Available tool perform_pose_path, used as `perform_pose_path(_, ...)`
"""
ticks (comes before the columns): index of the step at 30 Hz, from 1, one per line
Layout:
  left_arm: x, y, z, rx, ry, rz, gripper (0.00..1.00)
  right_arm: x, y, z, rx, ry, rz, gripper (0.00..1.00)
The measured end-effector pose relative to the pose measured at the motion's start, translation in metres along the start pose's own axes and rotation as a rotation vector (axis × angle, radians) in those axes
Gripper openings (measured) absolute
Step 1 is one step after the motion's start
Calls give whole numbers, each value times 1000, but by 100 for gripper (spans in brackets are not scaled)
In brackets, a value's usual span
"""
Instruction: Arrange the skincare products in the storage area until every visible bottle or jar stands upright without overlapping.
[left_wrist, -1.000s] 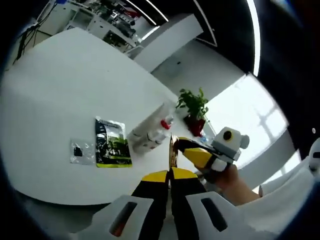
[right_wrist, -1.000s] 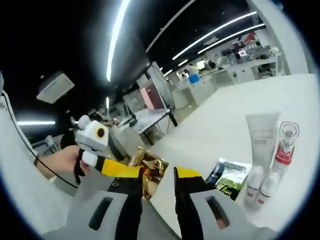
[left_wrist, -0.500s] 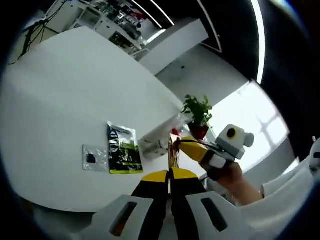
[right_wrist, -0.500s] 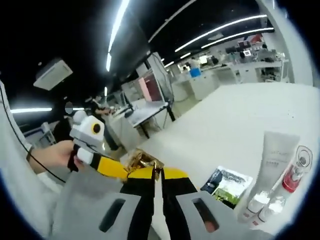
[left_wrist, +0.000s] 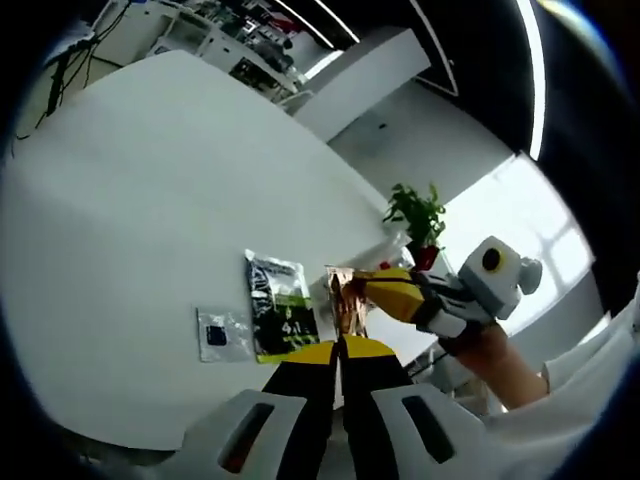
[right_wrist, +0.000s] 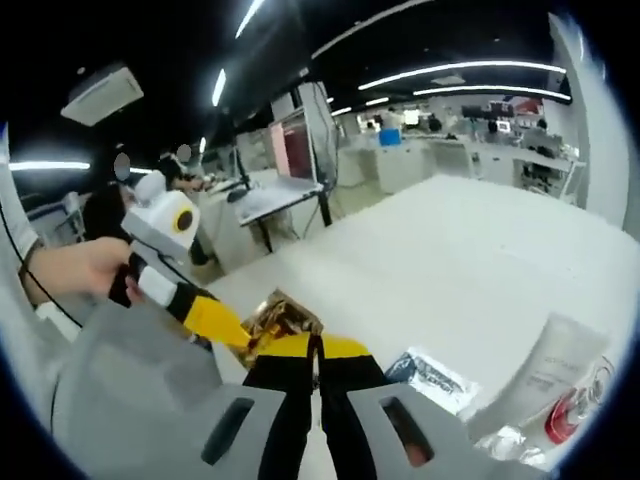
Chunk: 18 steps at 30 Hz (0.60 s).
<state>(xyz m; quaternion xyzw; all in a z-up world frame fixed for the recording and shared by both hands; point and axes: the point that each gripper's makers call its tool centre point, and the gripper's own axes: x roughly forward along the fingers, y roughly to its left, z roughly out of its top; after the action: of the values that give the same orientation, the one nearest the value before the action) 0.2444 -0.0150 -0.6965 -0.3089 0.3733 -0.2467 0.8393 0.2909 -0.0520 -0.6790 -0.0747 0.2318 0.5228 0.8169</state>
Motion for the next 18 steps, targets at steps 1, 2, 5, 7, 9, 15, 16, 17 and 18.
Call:
perform_pose_path(1,2,5,1,27,6,20,6,1,-1,0,-5,3,-3,1)
perform_pose_path(2,3,7,1,45,15,31,6,6,-2,-2,-14,15,-13,1)
perform_pose_path(5,11,20,6,79,35,58,6,18,-9,-7,-32,42,-47,1)
perform_pose_path(7,16,26,8,80,45,65,6,27,-15,-10,-44,58,-68,1)
perform_pose_path(9,23,33,13,89,48,85,6,36,-23,-14,-52,79,-93,1)
perform_pose_path(15,42,59,24,100,75,110,6,65,-47,-26,-101,169,-173,1)
perform_pose_path(16,46,67,27,103,86,122,6,69,-48,-26,-106,169,-175,1)
perform_pose_path(17,48,71,28,103,91,124,6,73,-51,-28,-107,183,-186,1)
perform_pose_path(18,52,75,30,104,99,125,6,75,-52,-29,-106,187,-188,1)
